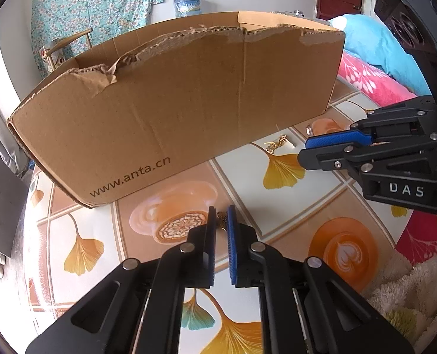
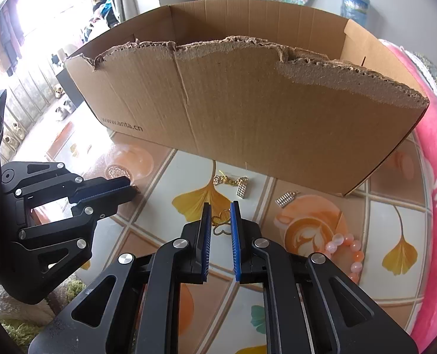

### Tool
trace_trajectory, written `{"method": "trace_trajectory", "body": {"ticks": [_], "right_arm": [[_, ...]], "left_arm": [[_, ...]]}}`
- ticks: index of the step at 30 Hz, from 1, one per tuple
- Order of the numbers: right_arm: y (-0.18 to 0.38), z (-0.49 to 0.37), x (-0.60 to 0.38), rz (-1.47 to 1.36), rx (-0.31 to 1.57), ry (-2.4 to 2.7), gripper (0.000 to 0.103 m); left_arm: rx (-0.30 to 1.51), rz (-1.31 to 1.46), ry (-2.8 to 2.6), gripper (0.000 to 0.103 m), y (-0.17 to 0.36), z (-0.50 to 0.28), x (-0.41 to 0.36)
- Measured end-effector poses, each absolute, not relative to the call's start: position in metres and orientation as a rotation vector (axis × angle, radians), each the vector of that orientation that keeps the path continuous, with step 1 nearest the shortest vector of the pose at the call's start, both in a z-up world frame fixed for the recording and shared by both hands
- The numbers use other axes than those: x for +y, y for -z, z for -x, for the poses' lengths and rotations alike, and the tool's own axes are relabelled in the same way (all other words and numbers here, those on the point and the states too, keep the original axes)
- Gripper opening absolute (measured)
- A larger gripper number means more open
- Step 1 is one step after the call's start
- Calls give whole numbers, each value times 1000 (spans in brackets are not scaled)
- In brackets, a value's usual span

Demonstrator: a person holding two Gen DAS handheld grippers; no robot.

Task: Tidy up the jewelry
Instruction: 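Close the left tool on the gold earring while the right tool closes on a gold hook, then carry both held earrings over the cardboard box and open both tools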

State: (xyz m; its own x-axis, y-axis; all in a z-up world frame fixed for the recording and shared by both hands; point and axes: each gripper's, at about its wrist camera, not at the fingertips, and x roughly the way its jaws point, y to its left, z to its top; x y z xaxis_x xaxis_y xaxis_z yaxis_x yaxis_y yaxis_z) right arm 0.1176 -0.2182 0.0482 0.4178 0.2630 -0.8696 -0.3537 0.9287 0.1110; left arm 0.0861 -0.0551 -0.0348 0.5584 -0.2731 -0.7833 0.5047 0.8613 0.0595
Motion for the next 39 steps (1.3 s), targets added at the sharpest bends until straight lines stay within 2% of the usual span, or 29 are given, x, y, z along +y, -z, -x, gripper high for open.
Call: {"method": "trace_trajectory", "body": {"ticks": [4,5,6,16,26,37,39], "right_arm": [[-50,-117,-218,95,1065,-390,11],[-50,-116,-218,96,1063,-392,11],[-51,-116,-218,100,1060,-393,11],[-64,-108,-217,99,1045,-404,11],[-61,-107,-221,90,1046,-406,11],[-59,-110,-228,68,1036,-414,11],[-59,-110,-229,63,1035,-416,11]], "left_arm": [[870,-275,473,6,34,-88,-51],[868,-272,475,1,34,-87,-49],[867,-271,475,0,33,-87,-46],[878,-254,509,1,24,-83,-39],[926,-238,505,22,26,-89,-43],[939,-268,465,21,31,-90,-54],[937,-273,463,14,31,-90,-57]]}}
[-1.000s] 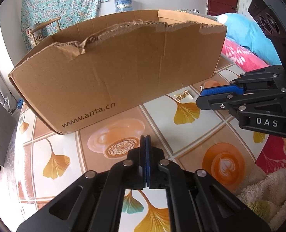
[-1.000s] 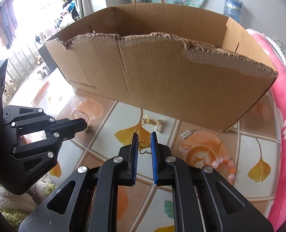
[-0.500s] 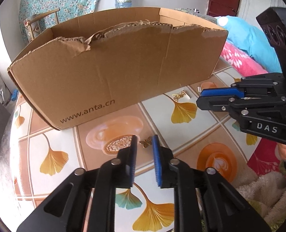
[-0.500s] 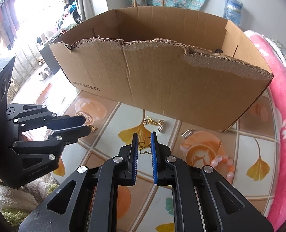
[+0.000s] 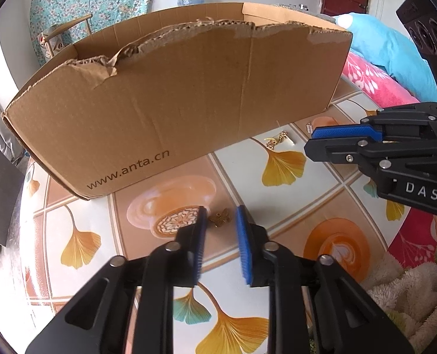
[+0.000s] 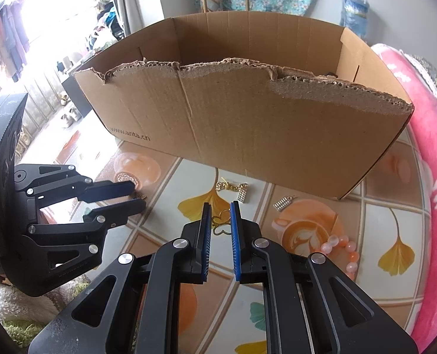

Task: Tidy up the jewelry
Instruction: 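Carry both held earrings over the cardboard box and open both tools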

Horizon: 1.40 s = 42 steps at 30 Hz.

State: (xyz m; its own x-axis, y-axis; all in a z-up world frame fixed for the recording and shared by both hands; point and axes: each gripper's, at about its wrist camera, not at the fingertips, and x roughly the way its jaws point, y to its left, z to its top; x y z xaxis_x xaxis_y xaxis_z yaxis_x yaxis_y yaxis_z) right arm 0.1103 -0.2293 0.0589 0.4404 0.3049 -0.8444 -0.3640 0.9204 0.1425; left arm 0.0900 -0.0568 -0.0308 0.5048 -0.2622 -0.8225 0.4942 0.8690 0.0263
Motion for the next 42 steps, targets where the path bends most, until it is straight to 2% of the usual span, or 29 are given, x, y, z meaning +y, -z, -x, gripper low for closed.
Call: {"method": "trace_trajectory", "body": {"ticks": [20,25,31,34,37,42], "right_arm": [[-69,-107,-235,39,1019,-429,11],[-101,-107,-235,-7,990,-504,11],[-171,-124,-234,11,827,-605,11],[-188,-149,-235,44,773,-612,11],[-180,-189,-239,32,835,-618,11],[-133,-246,-242,6,1042,-600,11]], "left_arm": [[907,-295,476,13,16,-83,-53],[848,-261,521,13,-25,-77,-44],[689,-233,563,13,-97,-92,-24],[667,-230,564,13,-112,-114,-23],[706,-215,574,13,-109,-149,-26],[859,-167,604,13,-82,-195,-38]]}}
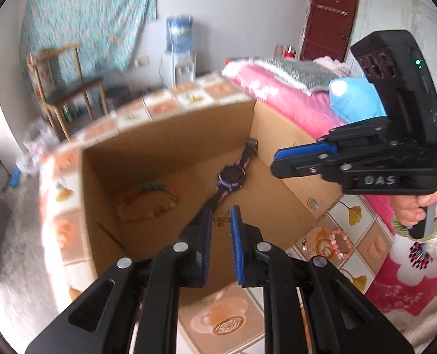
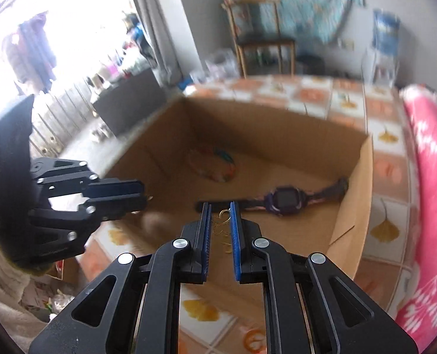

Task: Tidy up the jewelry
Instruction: 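Carry both held earrings over the cardboard box and open both tools, then withdraw both tools from the box back to the table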

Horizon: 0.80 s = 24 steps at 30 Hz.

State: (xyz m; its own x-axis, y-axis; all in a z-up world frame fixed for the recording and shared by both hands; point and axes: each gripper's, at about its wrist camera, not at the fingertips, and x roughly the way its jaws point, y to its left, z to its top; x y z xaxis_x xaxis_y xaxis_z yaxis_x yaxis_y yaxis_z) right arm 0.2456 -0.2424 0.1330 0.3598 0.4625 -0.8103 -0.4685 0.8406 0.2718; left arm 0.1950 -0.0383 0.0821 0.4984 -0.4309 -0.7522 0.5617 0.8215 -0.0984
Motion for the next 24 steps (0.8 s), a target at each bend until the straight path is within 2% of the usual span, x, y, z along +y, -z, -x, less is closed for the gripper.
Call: {"method": "trace_trajectory", "body": {"ticks": [5,10,12,19,24], "right_arm": [[-107,-268,-247,18,1155,-578,11],[-105,-263,-259,-19,1144,-573,16],[-109,-261,-268,-52,1121,-576,16],[-139,-251,-296,-114,994,-557,19],[-172,-219,-323,-177,864,-555,27]], "left_arm": [[993,-210,583,13,-52,-219,-54],[1052,-180,568,13,-41,-229,-52],[1051,-134,570,20,-43,-232,-46],[979,-53,527,27,-69,-226,-20],[886,0,507,40,-96,-201,-1]]}}
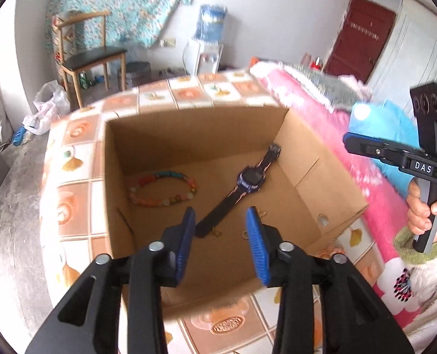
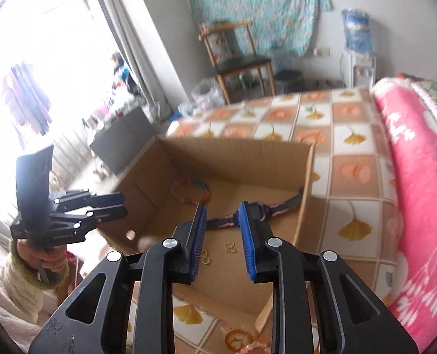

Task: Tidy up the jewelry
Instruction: 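Withdraw both tools from the box back to the table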

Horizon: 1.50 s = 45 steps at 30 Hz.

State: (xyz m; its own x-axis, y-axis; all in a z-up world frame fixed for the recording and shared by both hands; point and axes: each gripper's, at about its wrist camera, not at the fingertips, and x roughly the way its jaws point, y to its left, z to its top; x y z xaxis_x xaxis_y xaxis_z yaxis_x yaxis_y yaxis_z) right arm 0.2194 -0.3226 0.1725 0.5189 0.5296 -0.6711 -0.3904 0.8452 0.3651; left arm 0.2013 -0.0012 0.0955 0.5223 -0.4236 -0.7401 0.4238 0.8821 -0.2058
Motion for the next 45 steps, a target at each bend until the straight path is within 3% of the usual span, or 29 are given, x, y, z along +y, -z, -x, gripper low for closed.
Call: {"method": "trace_trajectory", "body": {"ticks": [4,6,11,14,18,22,26,30,36,38,45], "right_arm": [[-183,-186,-336,-234,785,-603,34],[-180,-169,-335,-250,774,-647,40],[-147,-124,-325,-265,860,-703,46],[-109,-116,-315,-297,983,-654,46],[-69,-113,-304,-314,1101,-557,31],[-60,-120,-293,-290,1114,-492,27],[-57,-128,-267,-149,1078,-461,26],[-43,-139,-247,-35,1079,-441,22],[-32,-148,-234,20,1095,-440,12],[-31,-150,-232,44,1094,-430,3],[-42,-135,-242,-46,1122,-450,0]], "left_arm": [[767,12,529,57,-116,-156,11],[734,-1,551,71,-117,-135,15],[807,-8,622,85,-91,-96,14],[892,2,594,86,-57,-89,8],[993,-58,502,86,-7,-90,-11],[1013,-146,444,86,21,-89,-27],[1007,-187,409,87,31,-89,-33],[1003,-182,367,95,37,-88,-33],[978,-186,342,97,40,-83,-36],[976,-183,338,97,41,-83,-35],[965,-181,333,97,40,-76,-31]]}}
